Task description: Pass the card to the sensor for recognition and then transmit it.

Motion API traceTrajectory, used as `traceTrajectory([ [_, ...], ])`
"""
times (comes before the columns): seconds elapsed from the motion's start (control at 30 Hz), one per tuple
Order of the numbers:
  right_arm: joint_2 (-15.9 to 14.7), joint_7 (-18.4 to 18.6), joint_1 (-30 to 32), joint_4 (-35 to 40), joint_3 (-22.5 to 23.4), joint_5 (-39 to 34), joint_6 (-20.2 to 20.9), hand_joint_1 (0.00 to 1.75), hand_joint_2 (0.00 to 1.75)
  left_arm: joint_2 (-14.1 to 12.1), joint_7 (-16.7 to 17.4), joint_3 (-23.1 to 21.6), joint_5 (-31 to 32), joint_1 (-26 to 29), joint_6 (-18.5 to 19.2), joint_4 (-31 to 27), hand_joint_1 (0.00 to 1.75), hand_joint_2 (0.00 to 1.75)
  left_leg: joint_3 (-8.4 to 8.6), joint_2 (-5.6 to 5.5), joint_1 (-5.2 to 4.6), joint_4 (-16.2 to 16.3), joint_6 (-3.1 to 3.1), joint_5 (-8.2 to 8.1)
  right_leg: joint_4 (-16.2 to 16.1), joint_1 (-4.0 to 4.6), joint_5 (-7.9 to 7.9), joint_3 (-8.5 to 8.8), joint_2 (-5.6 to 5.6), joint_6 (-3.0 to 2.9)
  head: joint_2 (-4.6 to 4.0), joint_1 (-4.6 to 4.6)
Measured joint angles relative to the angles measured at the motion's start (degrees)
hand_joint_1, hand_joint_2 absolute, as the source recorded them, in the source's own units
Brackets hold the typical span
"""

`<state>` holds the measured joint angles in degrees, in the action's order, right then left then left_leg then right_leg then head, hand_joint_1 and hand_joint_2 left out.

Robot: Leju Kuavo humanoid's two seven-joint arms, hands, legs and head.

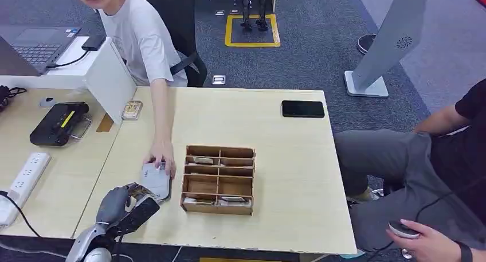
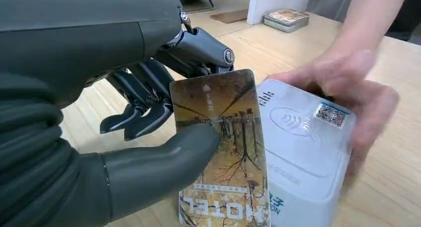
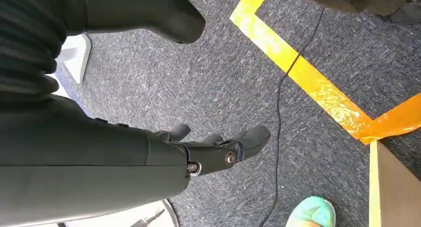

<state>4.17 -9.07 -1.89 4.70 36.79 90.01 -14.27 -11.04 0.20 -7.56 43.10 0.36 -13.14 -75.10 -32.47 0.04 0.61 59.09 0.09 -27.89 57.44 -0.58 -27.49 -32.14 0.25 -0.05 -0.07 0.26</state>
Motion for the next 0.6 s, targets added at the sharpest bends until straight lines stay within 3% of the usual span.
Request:
traceTrajectory([
  [0.2,0.0,0.0,0.01,0.02,-0.09,0.0,0.02,0.0,1.75,0.02,-0.72,0.02,-1.64,-0.19,0.26,0.22,1.75,1.75,0.0,0.0,0.0,0.0,-0.02,0.03,0.0,0.0,0.02,0.0,0.0,-0.01,0.0,-0.02],
  [0.4,0.0,-0.63,0.23,0.0,-0.11,0.0,-0.44,0.0,1.75,-0.15,-3.67,0.09,-11.77,0.16,4.7,-3.49,1.75,1.75,-0.04,-0.02,0.01,0.0,-0.03,0.07,0.0,0.03,0.05,-0.03,-0.02,-0.05,0.0,-0.02],
  [0.6,0.0,-0.63,0.25,0.0,-0.11,0.0,-0.48,0.0,1.75,-0.15,-3.72,0.09,-12.03,0.16,4.77,-3.7,1.75,1.75,-0.04,-0.02,0.01,0.0,-0.03,0.07,0.0,0.03,0.05,-0.03,-0.02,-0.05,0.0,0.0],
])
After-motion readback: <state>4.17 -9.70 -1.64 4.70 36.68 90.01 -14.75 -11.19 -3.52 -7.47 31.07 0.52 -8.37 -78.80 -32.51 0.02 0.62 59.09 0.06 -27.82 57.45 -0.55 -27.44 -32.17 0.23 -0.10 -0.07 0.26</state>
